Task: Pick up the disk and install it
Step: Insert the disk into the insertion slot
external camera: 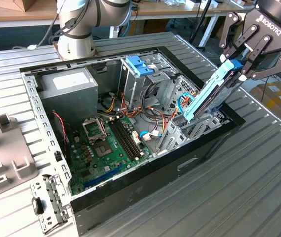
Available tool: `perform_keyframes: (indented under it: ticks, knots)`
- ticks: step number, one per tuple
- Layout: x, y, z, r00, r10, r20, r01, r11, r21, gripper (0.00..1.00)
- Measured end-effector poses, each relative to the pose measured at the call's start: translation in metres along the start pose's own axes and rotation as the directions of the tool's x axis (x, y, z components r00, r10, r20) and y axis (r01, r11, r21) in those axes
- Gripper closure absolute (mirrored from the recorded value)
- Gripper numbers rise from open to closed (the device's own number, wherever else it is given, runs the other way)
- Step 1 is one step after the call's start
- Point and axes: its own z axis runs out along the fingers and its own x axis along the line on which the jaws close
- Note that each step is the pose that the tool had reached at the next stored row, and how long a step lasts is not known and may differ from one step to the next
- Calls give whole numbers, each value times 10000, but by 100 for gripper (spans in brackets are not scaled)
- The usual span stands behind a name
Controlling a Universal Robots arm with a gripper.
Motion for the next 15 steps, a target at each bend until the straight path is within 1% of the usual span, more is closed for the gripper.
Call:
perform_keyframes:
  ticks: [1,2,4,5,6,15]
  knots:
    - [1,12,9,10000,-9,3,9,10000,-1,63]
    - [2,27,23,10000,-11,21,11,10000,-1,63]
    - [-11,44,76,10000,-73,35,73,10000,-8,63]
    - [-87,43,135,9999,-143,35,143,9999,-15,63]
    - [-108,40,179,9999,-161,34,161,9999,-17,63]
    - [-98,54,231,9999,-161,34,162,9999,-17,63]
